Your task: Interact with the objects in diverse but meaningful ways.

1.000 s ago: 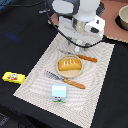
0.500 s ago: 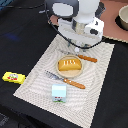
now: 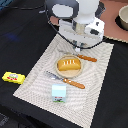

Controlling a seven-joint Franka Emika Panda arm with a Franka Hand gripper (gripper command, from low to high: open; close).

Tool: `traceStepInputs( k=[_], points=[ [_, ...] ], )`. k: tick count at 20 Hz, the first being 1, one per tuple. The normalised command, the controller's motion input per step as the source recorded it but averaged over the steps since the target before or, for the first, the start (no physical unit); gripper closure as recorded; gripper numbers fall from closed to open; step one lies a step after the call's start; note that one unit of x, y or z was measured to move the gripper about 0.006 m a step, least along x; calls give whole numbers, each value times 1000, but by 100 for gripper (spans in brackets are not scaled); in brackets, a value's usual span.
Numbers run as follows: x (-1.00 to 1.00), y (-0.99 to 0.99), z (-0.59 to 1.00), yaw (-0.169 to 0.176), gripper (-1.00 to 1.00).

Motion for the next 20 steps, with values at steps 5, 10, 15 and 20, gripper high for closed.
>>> traceStepInputs(
  k=[5,10,15,20],
  points=[
    [500,23,979,0,100],
    [666,123,1000,0,100],
    [255,265,1000,0,100],
    [-145,355,767,0,100]
  ],
)
